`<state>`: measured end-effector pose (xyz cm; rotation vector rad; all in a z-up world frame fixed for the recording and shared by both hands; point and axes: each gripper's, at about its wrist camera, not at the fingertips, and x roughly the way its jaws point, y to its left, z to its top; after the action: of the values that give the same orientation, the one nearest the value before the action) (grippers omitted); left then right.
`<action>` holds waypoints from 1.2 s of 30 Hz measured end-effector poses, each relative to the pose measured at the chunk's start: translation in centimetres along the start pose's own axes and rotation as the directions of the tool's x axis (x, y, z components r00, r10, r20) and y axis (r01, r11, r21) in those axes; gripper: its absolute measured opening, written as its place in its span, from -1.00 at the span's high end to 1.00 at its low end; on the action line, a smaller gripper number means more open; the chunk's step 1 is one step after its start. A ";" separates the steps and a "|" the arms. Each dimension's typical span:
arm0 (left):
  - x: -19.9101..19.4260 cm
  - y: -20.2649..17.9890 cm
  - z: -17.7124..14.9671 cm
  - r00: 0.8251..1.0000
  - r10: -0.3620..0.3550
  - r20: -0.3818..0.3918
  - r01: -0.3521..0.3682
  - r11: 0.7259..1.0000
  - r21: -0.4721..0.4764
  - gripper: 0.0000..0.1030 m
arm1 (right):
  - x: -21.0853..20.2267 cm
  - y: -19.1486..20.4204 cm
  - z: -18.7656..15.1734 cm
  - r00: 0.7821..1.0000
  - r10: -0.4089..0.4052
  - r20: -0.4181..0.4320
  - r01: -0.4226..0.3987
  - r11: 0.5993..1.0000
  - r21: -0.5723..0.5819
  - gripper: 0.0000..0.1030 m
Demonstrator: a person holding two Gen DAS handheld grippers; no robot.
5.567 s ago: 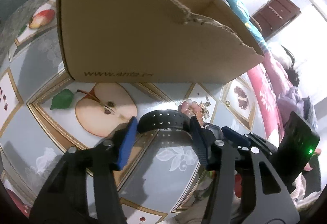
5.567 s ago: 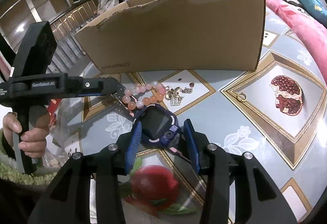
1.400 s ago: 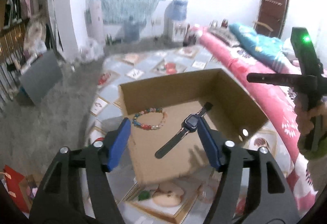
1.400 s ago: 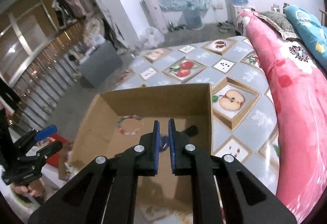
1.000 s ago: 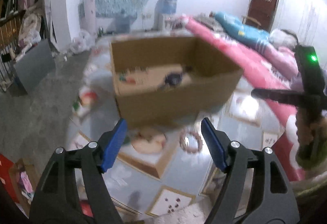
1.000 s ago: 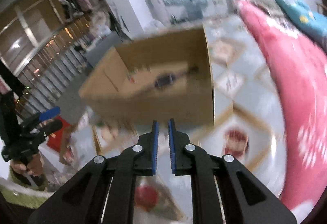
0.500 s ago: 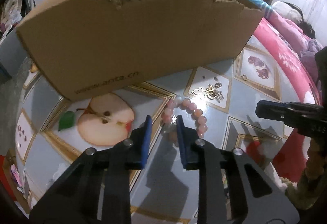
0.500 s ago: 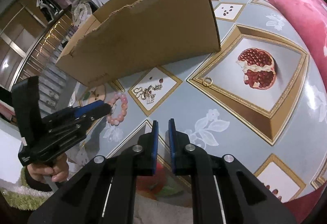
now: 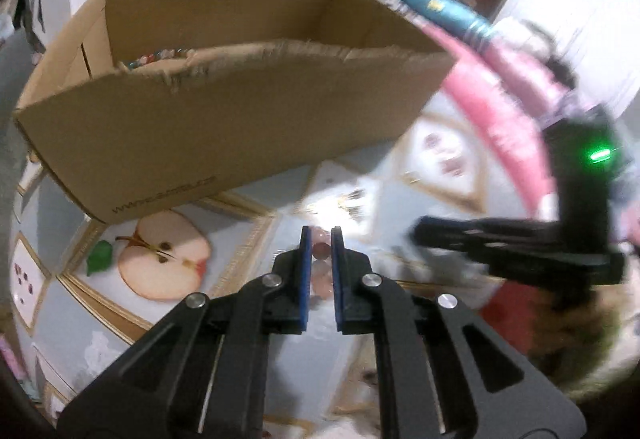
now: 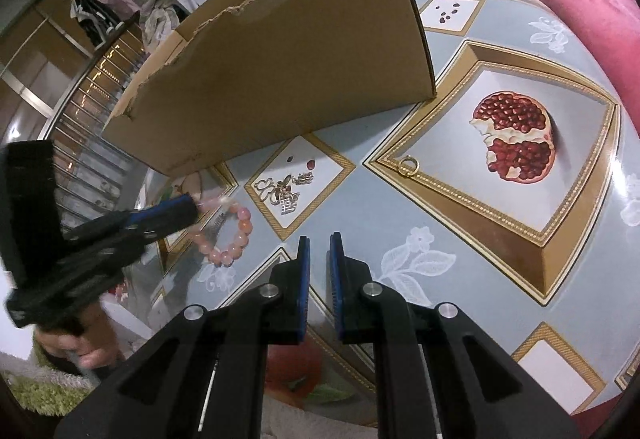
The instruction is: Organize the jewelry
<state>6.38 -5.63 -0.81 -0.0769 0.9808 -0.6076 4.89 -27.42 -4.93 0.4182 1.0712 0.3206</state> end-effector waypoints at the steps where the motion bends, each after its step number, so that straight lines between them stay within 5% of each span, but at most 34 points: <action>1: -0.7 0.1 0.0 1.000 -0.024 0.013 0.025 1.000 -0.010 0.84 | -0.1 0.0 0.0 1.000 -0.003 0.000 0.003 1.000 -0.002 0.79; 6: -2.6 2.6 -1.3 0.998 -0.062 0.034 0.065 0.990 -0.128 0.84 | -0.1 0.2 -0.2 1.000 -0.005 -0.003 0.004 1.000 -0.015 0.79; 9: -2.2 5.7 -3.0 1.000 -0.023 0.010 0.025 0.968 -0.249 0.84 | 0.1 0.5 -0.1 1.000 -0.005 -0.007 0.005 1.000 -0.026 0.79; 15: -1.9 8.5 -4.3 0.998 0.058 0.005 -0.053 0.949 -0.312 0.84 | 0.3 1.4 0.2 1.000 -0.011 -0.006 0.011 0.999 -0.047 0.79; 19: -2.4 8.2 -4.0 0.987 0.161 0.002 -0.155 0.952 -0.262 0.80 | 0.3 1.8 0.0 1.000 -0.015 -0.004 0.015 0.998 -0.054 0.79; 22: -3.5 7.0 -3.4 0.980 0.188 0.064 -0.171 0.962 -0.214 0.38 | 0.2 2.0 -0.1 0.999 -0.033 0.005 0.033 0.997 -0.067 0.79; 28: -1.7 2.7 -2.3 0.988 0.144 0.057 -0.143 0.989 -0.021 0.37 | 0.5 2.3 -0.2 0.998 -0.056 0.016 0.057 0.994 -0.098 0.79; 36: 3.0 0.2 -2.0 0.984 0.174 -0.045 -0.169 0.980 0.105 0.42 | -0.1 2.0 0.1 0.997 -0.068 0.049 0.073 0.989 -0.126 0.79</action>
<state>6.08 -6.58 -4.24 0.1133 0.9955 -0.5013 4.79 -25.73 -3.82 0.2714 1.0137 0.3136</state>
